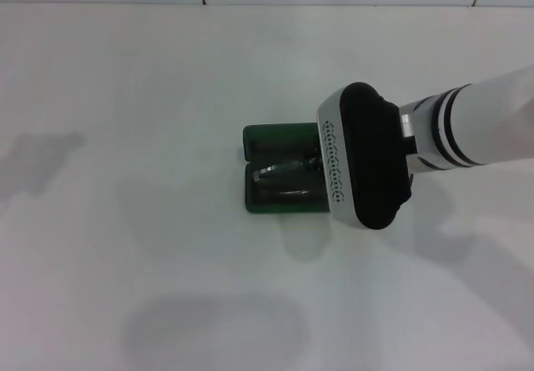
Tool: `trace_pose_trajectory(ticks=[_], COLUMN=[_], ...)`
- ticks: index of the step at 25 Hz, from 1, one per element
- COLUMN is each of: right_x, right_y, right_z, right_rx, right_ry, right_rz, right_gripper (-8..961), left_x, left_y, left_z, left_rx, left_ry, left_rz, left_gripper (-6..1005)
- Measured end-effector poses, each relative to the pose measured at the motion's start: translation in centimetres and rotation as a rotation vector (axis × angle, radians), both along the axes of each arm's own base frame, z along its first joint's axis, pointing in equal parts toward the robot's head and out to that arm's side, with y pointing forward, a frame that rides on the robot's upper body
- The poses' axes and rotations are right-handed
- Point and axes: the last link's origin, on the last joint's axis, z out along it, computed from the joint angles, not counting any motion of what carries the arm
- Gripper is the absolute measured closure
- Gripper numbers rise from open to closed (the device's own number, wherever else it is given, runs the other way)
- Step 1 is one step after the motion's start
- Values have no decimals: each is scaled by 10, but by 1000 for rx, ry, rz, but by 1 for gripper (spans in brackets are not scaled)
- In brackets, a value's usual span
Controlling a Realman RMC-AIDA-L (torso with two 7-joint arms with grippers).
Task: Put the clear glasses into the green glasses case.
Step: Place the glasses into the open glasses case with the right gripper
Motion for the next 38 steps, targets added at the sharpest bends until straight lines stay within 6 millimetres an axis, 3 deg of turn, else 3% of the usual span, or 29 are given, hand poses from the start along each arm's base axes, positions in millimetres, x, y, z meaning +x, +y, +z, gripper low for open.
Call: trace_pose_trajectory(ticks=[25, 30, 38], right_x=[2, 1, -3], right_y=[-4, -4, -12], right_z=[-3, -3, -2], right_rx=[-5, -3, -16], right_ry=[-18, -20, -11], right_rz=[11, 15, 25], right_gripper=[879, 802, 802], left_x=[-1, -1, -2], left_y=[-1, -1, -4], left_z=[0, 0, 0], left_rx=[0, 0, -2], left_ry=[-2, -3, -4], left_rz=[4, 4, 0], left_gripper=[968, 967, 968])
